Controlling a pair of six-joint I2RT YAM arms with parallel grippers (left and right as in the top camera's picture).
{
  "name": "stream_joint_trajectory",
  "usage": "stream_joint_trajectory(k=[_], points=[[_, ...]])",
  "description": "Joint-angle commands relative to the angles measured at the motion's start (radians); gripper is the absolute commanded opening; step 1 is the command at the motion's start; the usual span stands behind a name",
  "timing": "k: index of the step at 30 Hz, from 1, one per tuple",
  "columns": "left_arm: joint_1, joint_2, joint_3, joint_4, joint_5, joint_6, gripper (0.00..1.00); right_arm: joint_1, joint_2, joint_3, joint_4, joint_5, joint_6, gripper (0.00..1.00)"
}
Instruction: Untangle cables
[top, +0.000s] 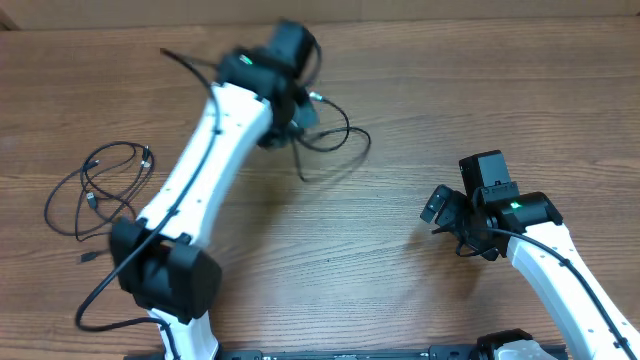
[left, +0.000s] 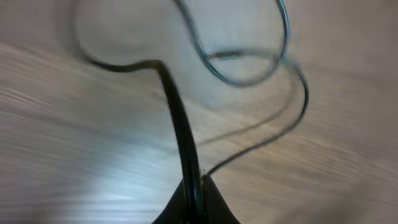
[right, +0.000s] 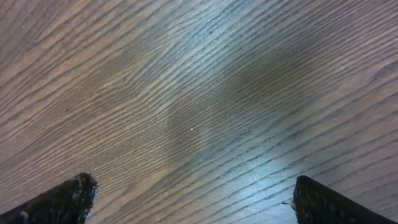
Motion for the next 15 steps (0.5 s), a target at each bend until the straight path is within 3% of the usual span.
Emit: stream_joint_trajectory(k=[1,9,15], points=[[0.095,-0.034,0.246,-0.097,-0.245,0.146,0.04,-0.004,0.000,-0.001,0.002,0.010,0.004,1.00],[0.412,-0.034,0.705,-0.223,-0.326,0.226,0.05,-0.004,0.000,-0.001,0.006,0.009,0.005,1.00],[0.671,-0.034,0.822,-0.266,-0.341,0.208,0.05,-0.004,0.000,-0.001,0.006,0.009,0.005,1.00]])
